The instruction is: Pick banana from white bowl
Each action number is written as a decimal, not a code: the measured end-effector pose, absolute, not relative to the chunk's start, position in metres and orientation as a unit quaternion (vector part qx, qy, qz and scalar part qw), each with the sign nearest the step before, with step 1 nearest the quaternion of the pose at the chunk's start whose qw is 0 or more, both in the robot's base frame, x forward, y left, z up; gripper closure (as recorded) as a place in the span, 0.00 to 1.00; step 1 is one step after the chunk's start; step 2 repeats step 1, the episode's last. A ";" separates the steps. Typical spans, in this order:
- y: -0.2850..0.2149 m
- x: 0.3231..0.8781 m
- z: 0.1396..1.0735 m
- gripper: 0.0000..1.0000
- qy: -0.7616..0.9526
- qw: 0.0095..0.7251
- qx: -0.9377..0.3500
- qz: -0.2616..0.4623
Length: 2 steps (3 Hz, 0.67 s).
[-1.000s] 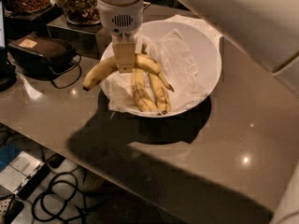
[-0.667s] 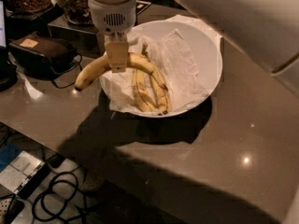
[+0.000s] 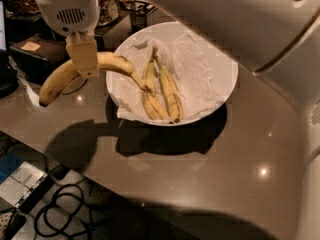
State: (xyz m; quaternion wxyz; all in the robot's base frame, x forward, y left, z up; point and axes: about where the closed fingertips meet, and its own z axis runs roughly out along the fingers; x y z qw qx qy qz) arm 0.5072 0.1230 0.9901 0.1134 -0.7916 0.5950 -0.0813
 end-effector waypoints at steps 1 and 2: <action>0.131 0.510 0.993 1.00 0.592 0.131 -0.791 -0.080; 0.131 0.510 0.993 1.00 0.592 0.131 -0.791 -0.080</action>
Offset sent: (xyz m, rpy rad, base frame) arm 0.0000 0.0000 0.0000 0.0000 0.0000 0.0000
